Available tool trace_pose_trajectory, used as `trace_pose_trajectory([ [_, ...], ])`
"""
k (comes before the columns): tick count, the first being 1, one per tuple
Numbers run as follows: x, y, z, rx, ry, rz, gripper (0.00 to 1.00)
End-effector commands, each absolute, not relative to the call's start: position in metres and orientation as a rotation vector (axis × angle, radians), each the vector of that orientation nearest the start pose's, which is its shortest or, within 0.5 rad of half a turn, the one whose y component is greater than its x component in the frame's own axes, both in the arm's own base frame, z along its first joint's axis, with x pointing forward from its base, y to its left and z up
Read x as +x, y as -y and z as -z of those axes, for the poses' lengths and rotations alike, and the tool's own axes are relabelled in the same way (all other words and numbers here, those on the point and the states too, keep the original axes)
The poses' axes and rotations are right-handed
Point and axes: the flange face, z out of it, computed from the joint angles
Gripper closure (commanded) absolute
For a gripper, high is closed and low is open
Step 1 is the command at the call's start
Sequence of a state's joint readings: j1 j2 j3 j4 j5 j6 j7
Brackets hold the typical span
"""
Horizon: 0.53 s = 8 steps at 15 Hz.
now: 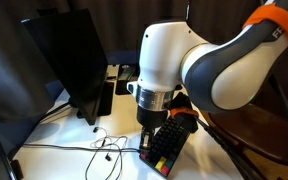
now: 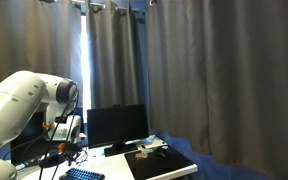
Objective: Press the red escape key on the keyboard
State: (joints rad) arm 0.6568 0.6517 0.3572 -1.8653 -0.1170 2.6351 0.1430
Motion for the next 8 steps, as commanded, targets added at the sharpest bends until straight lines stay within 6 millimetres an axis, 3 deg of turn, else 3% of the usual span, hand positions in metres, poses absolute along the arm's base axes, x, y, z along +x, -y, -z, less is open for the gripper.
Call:
trace_pose_trajectory([
  [1,0.3634,-0.5544,-0.1924,-2.625,1.238,0.110,1.00],
  [8,0.3673,-0.5581,-0.1854,-2.634,1.236,0.122,1.00],
])
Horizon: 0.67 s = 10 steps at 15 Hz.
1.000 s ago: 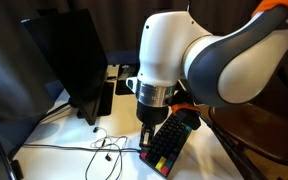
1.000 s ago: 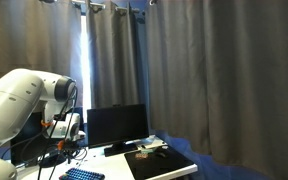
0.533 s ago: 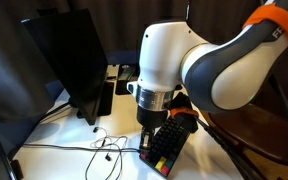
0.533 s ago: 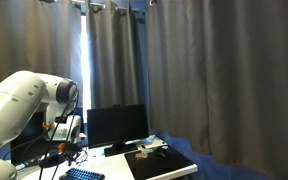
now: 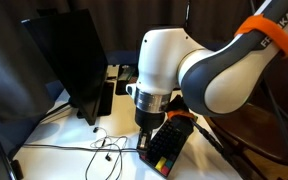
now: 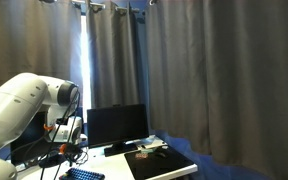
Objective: Press the red escape key on the keyboard
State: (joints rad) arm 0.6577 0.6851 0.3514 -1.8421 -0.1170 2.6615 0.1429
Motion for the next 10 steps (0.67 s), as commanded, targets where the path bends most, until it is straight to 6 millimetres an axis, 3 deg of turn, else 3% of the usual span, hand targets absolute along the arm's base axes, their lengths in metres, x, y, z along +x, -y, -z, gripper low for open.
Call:
trace_pose_trajectory([
  [1,0.3680,-0.5580,-0.1850,-2.638,1.237,0.124,1.00],
  [10,0.3665,-0.5596,-0.1801,-2.650,1.264,0.115,1.00],
])
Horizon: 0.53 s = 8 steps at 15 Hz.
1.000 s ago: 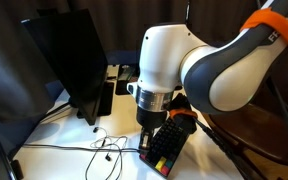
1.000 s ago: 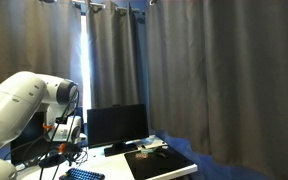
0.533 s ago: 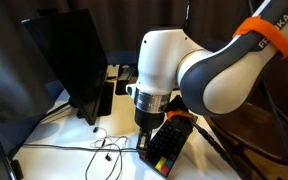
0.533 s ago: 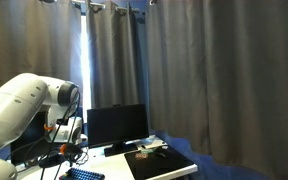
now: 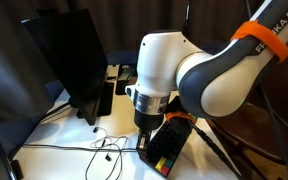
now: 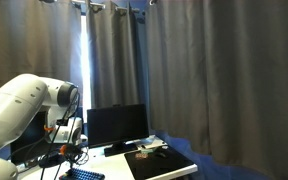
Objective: Press the red escape key on the keyboard
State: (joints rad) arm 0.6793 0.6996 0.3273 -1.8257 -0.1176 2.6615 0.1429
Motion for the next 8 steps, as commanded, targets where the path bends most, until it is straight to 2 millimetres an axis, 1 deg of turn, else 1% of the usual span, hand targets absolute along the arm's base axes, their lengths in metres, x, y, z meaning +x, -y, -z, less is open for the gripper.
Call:
trace_pose_trajectory([
  [1,0.3662,-0.5594,-0.1796,-2.653,1.267,0.115,1.00],
  [8,0.3643,-0.5623,-0.1729,-2.668,1.287,0.128,1.00],
])
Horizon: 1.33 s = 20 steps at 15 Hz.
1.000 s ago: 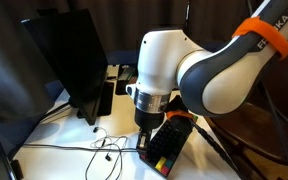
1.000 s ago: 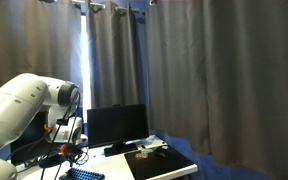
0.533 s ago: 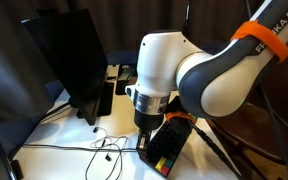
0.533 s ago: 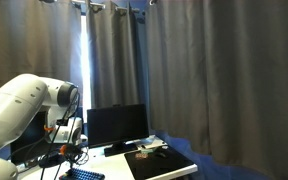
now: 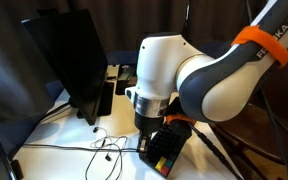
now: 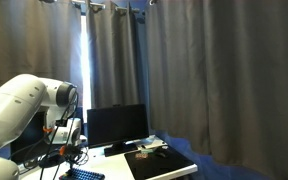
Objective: Press the red escape key on the keyboard
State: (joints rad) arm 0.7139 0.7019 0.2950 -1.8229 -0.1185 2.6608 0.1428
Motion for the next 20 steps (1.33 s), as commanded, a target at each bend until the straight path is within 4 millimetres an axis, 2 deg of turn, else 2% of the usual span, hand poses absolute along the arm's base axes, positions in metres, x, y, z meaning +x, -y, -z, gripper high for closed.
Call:
trace_pose_trajectory([
  [1,0.364,-0.563,-0.172,-2.668,1.290,0.127,1.00],
  [7,0.364,-0.563,-0.173,-2.674,1.288,0.130,1.00],
  [16,0.377,-0.561,-0.206,-2.659,1.264,0.189,1.00],
  [17,0.379,-0.561,-0.209,-2.658,1.262,0.194,0.97],
  [18,0.380,-0.560,-0.213,-2.662,1.255,0.201,0.72],
  [20,0.383,-0.557,-0.221,-2.664,1.259,0.214,0.68],
])
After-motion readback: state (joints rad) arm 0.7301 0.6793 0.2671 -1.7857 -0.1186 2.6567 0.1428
